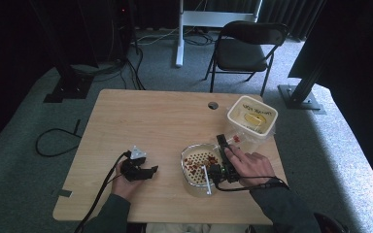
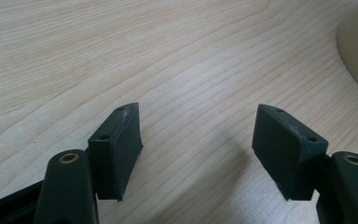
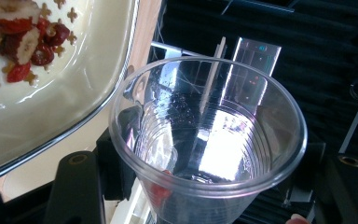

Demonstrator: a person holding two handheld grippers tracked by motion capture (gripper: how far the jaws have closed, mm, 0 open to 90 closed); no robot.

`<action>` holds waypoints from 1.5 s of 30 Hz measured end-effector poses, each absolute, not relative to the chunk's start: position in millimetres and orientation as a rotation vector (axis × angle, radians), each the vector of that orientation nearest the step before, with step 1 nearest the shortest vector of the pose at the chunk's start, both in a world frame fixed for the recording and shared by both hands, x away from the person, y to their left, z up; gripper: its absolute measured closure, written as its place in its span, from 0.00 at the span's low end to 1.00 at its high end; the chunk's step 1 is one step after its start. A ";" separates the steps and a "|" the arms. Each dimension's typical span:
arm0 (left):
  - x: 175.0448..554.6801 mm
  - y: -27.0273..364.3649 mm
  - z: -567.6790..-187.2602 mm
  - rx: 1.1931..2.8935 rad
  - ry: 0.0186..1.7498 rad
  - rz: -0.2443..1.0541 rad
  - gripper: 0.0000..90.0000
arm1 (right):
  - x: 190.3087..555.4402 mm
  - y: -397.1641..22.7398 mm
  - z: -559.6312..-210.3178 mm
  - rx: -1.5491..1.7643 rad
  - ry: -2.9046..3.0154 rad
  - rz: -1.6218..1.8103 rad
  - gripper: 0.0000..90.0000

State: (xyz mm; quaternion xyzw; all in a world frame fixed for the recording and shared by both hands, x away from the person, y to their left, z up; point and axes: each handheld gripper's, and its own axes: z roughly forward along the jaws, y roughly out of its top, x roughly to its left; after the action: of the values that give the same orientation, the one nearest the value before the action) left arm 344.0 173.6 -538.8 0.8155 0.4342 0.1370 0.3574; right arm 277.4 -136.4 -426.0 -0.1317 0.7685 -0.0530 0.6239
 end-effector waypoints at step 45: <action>343.4 173.4 -538.7 2.110 1.117 0.360 0.37 | 312.4 -198.4 -386.2 0.311 2.005 0.726 0.38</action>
State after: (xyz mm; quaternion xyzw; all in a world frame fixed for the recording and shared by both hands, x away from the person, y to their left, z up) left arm 343.4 173.4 -538.7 0.8167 0.4323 0.1395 0.3559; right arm 312.4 -198.4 -386.2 0.1271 0.8196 0.2969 0.4733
